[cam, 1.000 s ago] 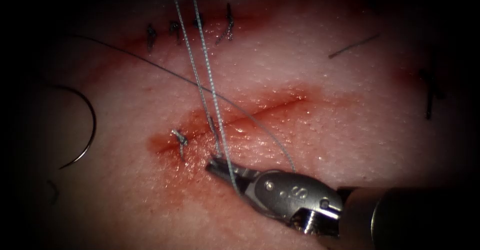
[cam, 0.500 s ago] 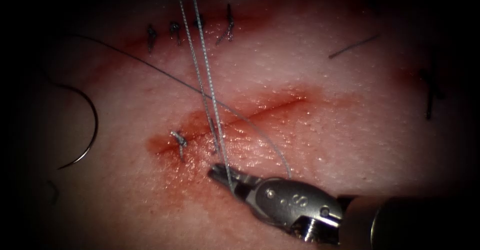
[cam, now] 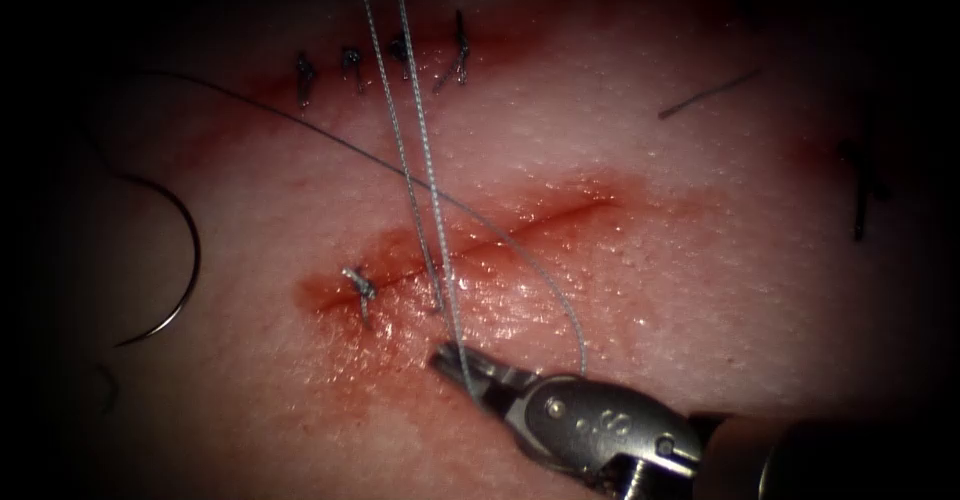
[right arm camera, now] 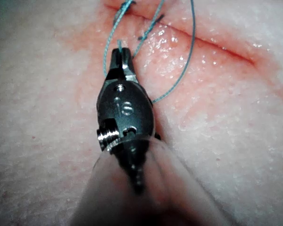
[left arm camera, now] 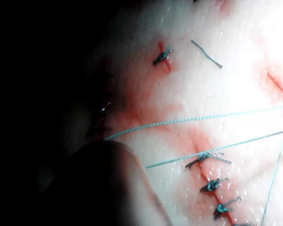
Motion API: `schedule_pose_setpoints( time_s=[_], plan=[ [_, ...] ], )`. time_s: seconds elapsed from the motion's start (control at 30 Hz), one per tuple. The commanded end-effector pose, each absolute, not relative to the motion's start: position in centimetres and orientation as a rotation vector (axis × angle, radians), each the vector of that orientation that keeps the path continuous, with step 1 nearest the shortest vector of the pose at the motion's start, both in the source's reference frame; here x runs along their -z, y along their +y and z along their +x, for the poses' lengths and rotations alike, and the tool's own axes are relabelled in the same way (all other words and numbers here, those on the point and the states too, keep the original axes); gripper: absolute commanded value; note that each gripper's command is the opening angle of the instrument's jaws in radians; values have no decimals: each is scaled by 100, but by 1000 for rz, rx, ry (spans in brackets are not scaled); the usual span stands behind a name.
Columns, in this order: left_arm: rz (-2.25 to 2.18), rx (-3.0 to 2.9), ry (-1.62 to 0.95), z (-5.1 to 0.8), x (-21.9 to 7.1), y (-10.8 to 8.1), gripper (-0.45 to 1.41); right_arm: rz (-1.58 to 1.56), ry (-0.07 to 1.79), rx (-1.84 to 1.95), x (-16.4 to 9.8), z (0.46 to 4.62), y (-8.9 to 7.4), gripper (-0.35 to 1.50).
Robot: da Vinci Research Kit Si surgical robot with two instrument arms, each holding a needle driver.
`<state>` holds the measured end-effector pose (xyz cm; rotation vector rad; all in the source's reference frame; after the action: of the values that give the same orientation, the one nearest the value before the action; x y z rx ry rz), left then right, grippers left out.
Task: Wound Closure
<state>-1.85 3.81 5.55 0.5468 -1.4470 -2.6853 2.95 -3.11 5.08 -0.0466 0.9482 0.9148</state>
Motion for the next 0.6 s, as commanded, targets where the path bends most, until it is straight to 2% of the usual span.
schedule_pose_setpoints(
  time_s=[0.03, 0.6],
  plan=[
    [548, 2684, -1448, -191, -559, 384, -45, -37, 946, -915, -511, 302, -322, -35],
    [649, 2743, -1412, -193, -559, 386, -45, -35, 955, -913, -513, 303, -321, -35]
  ],
)
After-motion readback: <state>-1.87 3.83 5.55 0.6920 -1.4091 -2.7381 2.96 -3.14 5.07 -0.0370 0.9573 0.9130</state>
